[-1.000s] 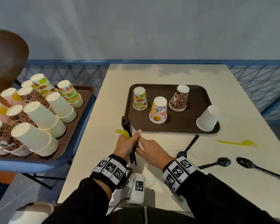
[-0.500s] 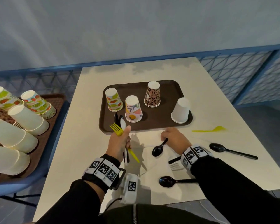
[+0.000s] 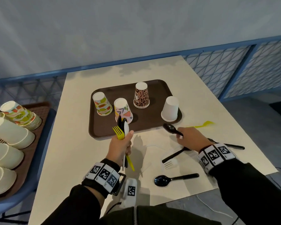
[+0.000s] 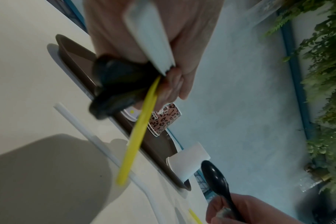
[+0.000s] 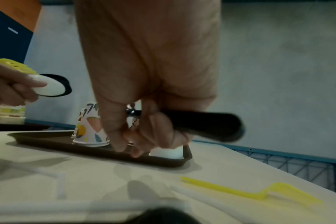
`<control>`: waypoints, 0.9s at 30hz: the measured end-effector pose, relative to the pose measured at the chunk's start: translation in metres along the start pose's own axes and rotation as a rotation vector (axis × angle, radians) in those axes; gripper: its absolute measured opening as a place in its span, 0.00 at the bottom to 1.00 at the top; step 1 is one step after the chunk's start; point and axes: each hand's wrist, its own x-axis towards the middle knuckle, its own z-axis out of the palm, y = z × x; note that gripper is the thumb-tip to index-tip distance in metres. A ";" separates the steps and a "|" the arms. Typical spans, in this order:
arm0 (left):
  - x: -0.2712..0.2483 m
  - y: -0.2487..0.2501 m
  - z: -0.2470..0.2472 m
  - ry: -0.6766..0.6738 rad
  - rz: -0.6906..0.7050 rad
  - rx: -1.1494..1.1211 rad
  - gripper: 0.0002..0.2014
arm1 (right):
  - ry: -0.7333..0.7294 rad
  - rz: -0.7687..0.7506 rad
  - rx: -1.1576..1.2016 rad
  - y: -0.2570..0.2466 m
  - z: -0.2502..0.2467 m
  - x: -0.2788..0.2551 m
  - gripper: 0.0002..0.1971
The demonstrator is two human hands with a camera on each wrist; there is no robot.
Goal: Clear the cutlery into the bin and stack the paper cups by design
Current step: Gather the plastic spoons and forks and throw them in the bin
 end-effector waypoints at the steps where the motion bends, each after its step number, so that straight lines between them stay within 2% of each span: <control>1: 0.001 -0.001 0.002 -0.011 -0.001 0.007 0.19 | -0.019 0.051 -0.003 0.005 0.001 -0.003 0.08; 6: 0.004 -0.005 0.012 -0.079 0.004 0.035 0.20 | -0.068 0.194 -0.025 0.011 0.029 -0.014 0.13; 11: 0.001 -0.004 0.014 -0.138 0.014 0.067 0.22 | 0.080 0.314 0.061 0.006 0.046 -0.014 0.13; 14: 0.002 -0.004 0.011 -0.150 0.004 0.070 0.21 | 0.114 0.361 0.122 0.003 0.048 -0.014 0.16; 16: 0.003 -0.005 0.009 -0.152 0.002 0.072 0.21 | 0.125 0.375 0.155 0.003 0.051 -0.014 0.12; 21: 0.003 -0.005 0.008 -0.160 -0.007 0.081 0.20 | 0.145 0.398 0.191 0.001 0.054 -0.014 0.14; 24: 0.003 -0.004 0.009 -0.164 -0.008 0.083 0.20 | 0.173 0.387 0.186 0.001 0.053 -0.014 0.05; 27: 0.004 -0.003 0.010 -0.153 -0.011 0.079 0.20 | 0.175 0.383 0.188 0.002 0.052 -0.013 0.05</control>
